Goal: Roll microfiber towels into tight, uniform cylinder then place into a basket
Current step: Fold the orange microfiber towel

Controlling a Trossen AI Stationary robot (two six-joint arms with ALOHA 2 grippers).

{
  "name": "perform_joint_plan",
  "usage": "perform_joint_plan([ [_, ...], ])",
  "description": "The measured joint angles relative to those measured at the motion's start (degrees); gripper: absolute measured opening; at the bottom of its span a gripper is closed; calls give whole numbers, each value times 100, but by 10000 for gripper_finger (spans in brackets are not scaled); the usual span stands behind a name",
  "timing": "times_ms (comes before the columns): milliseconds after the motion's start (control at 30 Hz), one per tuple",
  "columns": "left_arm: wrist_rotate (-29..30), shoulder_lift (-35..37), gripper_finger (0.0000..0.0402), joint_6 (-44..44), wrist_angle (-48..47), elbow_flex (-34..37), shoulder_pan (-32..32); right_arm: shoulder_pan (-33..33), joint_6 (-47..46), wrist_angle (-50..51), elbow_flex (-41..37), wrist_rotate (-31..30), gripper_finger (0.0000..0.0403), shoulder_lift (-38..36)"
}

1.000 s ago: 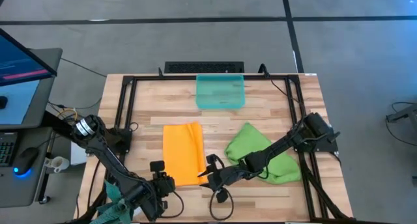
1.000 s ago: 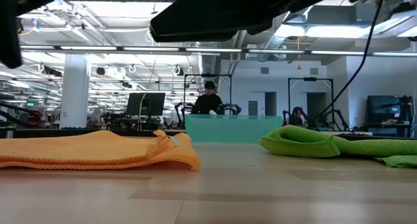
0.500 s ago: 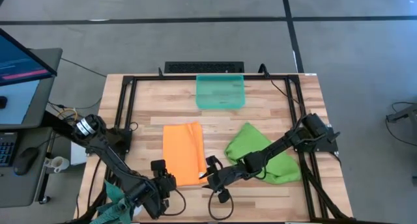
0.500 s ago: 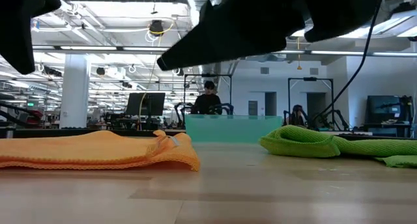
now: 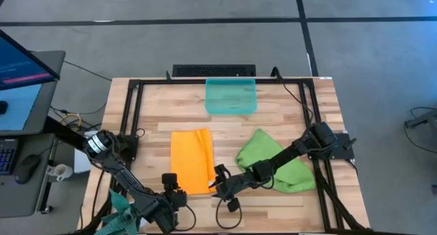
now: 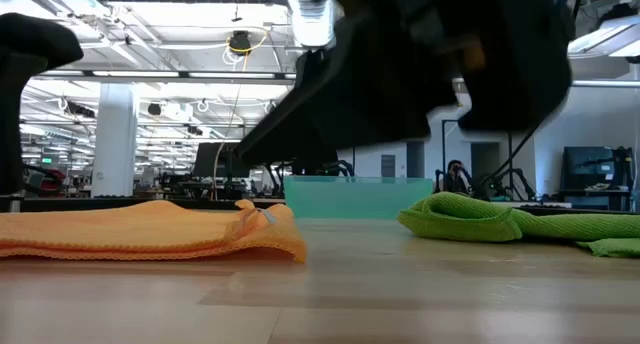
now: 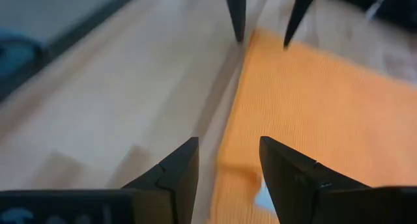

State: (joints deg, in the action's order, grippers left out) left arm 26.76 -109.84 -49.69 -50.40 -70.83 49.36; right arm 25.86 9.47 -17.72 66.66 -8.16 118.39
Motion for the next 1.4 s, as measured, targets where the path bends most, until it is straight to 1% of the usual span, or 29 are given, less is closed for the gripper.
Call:
perform_joint_plan([
  [33, -22, 0, 197, 0, 4, 14, 0, -43, -13, -153, 35, 83, 185, 76],
  [200, -115, 0, 197, -56, 54, 138, -2, -226, -254, -282, 49, 517, 185, 296],
  [267, -228, 4, 197, -143, 159, 235, -2, -288, -383, -140, 7, 535, 185, 404],
  [500, -305, 30, 197, -516, 232, 457, 0, -386, -675, -342, 86, 691, 185, 773],
  [800, -458, 37, 193, -1017, 237, 533, -19, -392, -969, -159, 101, 660, 179, 782],
  [867, -483, 35, 181, -1119, 244, 533, -29, -416, -991, -5, 163, 662, 168, 778],
  [967, -550, 33, 147, -1263, 272, 533, -63, -426, -1012, 399, 344, 656, 139, 780],
  [1267, -575, 4, 20, -1300, 281, 452, -87, -426, -1015, 1207, 829, 642, 23, 789],
  [1333, -573, -15, 6, -1210, 192, 367, -85, -423, -1015, 1411, 960, 652, 9, 794],
  [1400, -563, -26, 7, -1083, 44, 232, -76, -413, -1061, 1649, 1109, 658, 11, 804],
])
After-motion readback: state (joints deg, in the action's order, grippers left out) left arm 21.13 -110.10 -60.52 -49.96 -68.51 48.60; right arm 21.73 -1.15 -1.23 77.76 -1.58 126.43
